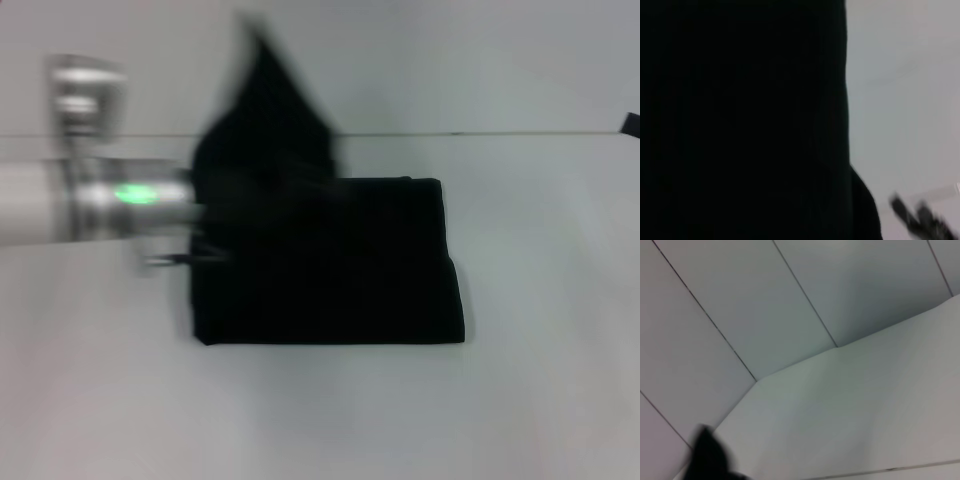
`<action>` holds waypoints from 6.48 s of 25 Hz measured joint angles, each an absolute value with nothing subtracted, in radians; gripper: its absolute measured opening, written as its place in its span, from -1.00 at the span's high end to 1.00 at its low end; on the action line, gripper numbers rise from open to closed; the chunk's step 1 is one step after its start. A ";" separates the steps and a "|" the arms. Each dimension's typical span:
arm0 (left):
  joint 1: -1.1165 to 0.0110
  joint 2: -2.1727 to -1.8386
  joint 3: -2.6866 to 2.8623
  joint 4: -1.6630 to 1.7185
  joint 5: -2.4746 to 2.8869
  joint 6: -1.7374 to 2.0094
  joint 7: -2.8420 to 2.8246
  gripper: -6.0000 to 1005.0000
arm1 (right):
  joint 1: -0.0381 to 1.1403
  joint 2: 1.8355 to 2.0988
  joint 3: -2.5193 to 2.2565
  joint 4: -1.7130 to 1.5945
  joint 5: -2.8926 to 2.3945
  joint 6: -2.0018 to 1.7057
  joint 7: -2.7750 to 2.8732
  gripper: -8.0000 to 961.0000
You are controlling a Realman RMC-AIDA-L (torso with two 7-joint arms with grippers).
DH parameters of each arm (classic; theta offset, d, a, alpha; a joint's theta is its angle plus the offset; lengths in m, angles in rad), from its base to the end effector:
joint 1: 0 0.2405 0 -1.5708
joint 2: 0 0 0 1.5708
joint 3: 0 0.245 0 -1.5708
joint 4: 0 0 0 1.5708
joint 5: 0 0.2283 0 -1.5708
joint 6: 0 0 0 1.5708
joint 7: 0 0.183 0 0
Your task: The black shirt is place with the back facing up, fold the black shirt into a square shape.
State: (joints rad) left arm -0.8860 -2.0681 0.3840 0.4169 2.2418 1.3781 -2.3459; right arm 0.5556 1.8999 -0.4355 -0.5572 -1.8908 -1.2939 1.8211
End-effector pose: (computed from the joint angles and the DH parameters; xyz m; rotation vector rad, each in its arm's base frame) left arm -0.1782 0.4271 -0.0555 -2.3040 -1.9266 -0.8671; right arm 0.3138 0.4229 0.0948 -2.0212 1.2123 0.8855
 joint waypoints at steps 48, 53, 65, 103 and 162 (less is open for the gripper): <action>-0.850 -2.098 0.508 0.361 2.060 0.779 -2.018 -0.90 | 0.633 1.849 -0.545 -0.581 -2.051 -1.462 2.065 -0.74; -0.878 -2.136 0.604 0.356 2.061 0.656 -2.023 -0.90 | 0.641 1.858 -0.549 -0.581 -2.051 -1.451 2.042 -0.74; -0.908 -2.162 0.654 0.332 2.054 0.558 -2.019 -0.90 | 0.638 1.861 -0.555 -0.581 -2.051 -1.416 2.027 -0.74; -0.929 -2.163 0.658 0.283 2.060 0.502 -1.970 0.51 | 0.637 1.871 -0.554 -0.580 -2.051 -1.394 2.006 -0.74; -0.945 -2.168 0.652 0.257 2.047 0.497 -1.976 -0.92 | 0.633 1.875 -0.564 -0.574 -2.051 -1.376 1.993 -0.65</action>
